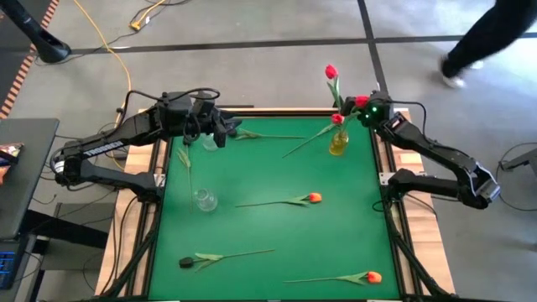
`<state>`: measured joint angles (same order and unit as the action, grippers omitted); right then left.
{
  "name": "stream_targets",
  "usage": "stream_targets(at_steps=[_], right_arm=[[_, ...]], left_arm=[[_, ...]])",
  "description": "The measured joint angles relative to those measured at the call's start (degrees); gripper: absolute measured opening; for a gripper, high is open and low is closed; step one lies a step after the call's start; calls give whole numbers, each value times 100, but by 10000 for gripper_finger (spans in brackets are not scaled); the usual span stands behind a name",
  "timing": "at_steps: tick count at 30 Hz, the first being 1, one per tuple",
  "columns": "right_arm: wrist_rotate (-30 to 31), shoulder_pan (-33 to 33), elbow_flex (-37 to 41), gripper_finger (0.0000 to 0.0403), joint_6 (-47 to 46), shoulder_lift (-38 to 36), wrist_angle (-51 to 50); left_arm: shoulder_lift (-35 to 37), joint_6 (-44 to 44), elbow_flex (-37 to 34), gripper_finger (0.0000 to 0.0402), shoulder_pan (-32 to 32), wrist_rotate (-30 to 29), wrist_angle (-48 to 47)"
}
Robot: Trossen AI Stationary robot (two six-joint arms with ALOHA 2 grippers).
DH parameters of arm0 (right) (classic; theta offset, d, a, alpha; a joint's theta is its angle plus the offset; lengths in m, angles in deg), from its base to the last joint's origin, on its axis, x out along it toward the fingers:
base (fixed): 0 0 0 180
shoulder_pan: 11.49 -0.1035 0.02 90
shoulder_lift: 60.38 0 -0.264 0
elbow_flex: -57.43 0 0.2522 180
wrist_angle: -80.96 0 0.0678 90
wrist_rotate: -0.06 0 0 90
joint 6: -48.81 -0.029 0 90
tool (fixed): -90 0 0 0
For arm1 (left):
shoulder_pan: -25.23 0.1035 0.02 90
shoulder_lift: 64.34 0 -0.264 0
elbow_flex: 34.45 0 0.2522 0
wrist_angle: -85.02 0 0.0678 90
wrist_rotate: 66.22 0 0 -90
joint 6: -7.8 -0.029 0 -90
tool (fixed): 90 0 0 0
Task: Sort flowers into vase by color
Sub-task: Put the red flower into the yellow vase
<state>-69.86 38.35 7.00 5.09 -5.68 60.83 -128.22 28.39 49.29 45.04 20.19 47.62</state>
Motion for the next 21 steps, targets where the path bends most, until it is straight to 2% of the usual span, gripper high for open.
stream_targets(at_steps=[5,14,17,21], right_arm=[[-201,-15,-1,311,-260,0,29],[-197,64,-4,311,-1898,0,245],[-190,128,-4,311,-1897,0,240],[-179,164,-4,311,-1405,0,240]], left_arm=[[0,-47,0,180,-1,4,4],[0,-47,0,180,0,4,2],[0,-47,0,180,0,22,0],[0,-47,0,180,-2,32,0]])
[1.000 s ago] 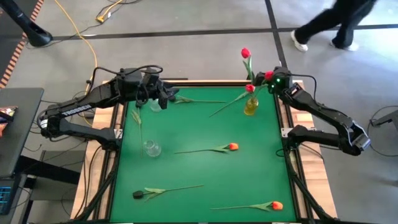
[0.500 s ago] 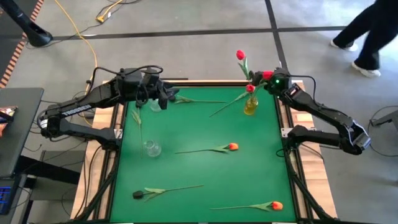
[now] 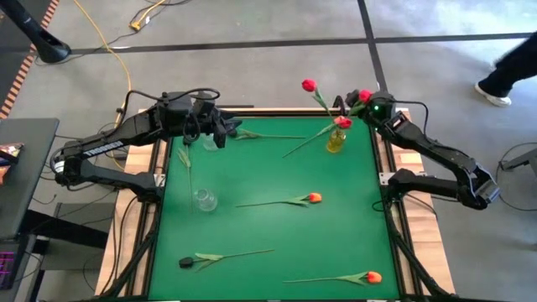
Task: Sort flowers into vase by color
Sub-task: Put the red flower into the yellow vase
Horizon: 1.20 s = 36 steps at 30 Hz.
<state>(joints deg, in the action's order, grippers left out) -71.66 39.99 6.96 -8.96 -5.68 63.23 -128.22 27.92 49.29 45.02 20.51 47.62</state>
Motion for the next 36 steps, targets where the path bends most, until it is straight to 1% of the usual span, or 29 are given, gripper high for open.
stream_targets(at_steps=[4,12,19,22,25,29,36], right_arm=[[27,0,0,311,700,0,-28],[547,-2,-2,311,2493,0,-26],[612,-52,-2,311,3663,0,-26],[918,-160,-2,311,4099,0,-25],[1379,-312,-2,311,4494,0,-25],[2066,-519,-2,311,4554,0,-20],[2647,-690,-2,311,3895,0,18]], left_arm=[[0,0,0,180,2,0,0],[0,0,0,180,2,0,0],[0,0,0,180,2,-4,0],[0,0,0,180,2,-5,1],[0,0,0,180,2,-7,2],[0,4,0,180,2,-10,4],[0,9,0,180,1,-20,4]])
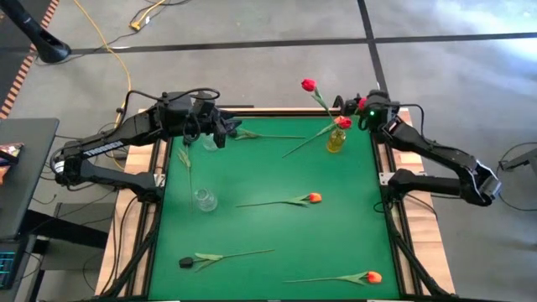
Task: Sort flowers into vase by color
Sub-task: Put the red flower into the yellow vase
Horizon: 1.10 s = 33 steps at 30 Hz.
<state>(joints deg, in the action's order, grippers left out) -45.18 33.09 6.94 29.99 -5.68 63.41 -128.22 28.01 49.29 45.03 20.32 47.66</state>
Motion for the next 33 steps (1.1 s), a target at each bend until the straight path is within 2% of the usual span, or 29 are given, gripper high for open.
stream_targets(at_steps=[5,13,18,26,33], right_arm=[[-131,-83,0,311,-1103,0,37],[-1537,169,0,311,-2513,0,119],[-2365,406,0,311,-3062,0,117],[-3122,635,0,311,-3144,0,122],[-3122,670,0,311,-2080,0,84]], left_arm=[[0,8,0,180,1,0,0],[0,15,0,180,-1,0,-2],[0,15,0,180,1,0,-4],[0,-2,0,180,1,17,-7],[0,-4,0,180,-1,65,-7]])
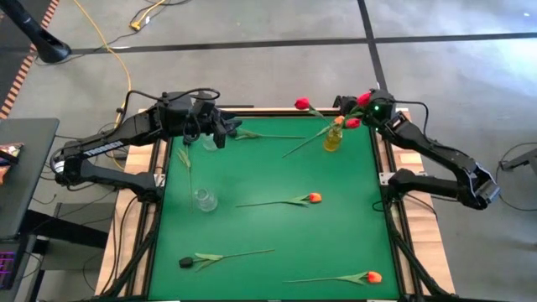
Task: Sort flowers into vase by color
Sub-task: Put the red flower into the yellow vase
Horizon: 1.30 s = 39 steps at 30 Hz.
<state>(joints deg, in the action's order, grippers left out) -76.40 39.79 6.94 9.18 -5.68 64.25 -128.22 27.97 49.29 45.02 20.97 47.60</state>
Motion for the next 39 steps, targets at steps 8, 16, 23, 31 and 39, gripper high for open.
stream_targets(at_steps=[8,16,23,31,39], right_arm=[[314,105,0,311,205,0,1],[987,103,0,311,485,0,1],[1228,88,0,311,1398,152,184],[1231,88,0,311,2940,275,588],[1511,94,0,311,2230,273,998]], left_arm=[[0,0,0,180,2,2,0],[0,-2,0,180,2,0,0],[0,-3,0,180,2,0,0],[0,0,0,180,1,2,0],[0,19,0,180,2,2,0]])
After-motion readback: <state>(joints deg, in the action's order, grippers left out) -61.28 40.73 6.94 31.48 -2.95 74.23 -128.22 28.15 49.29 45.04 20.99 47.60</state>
